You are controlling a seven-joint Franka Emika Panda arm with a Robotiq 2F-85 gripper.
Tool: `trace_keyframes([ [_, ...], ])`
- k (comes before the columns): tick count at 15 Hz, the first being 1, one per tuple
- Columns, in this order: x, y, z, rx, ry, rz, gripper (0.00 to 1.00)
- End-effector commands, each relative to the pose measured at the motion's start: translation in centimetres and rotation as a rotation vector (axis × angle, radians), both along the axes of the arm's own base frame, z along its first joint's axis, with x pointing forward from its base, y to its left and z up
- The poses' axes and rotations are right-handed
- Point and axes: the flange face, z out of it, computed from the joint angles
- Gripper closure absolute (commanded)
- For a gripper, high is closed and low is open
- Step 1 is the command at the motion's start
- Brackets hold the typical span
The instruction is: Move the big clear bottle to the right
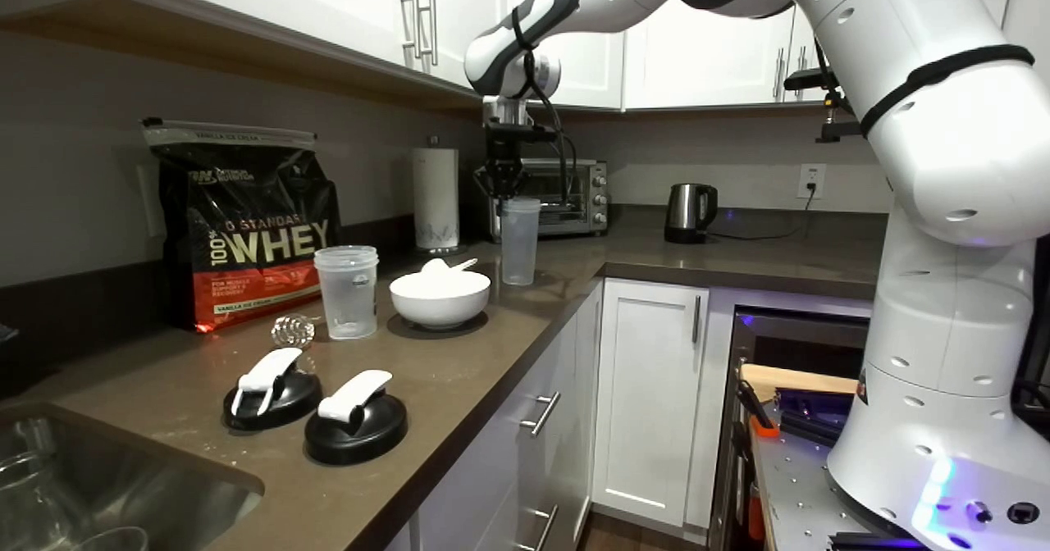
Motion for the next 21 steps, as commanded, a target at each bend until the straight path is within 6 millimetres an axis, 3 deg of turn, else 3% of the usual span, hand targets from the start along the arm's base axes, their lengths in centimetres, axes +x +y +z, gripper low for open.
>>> trace_keyframes([
  [1, 0.0, 0.3, -0.4, -0.004, -0.009, -0.031, 0.66],
  [3, -0.1, 0.4, -0.2, -0.005, -0.007, -0.038, 0.60],
  [12, -1.1, 0.1, 1.5, -0.036, -0.054, -0.058, 0.03],
  [21, -4.7, 1.2, 4.6, -0.058, -0.082, -0.044, 0.00],
])
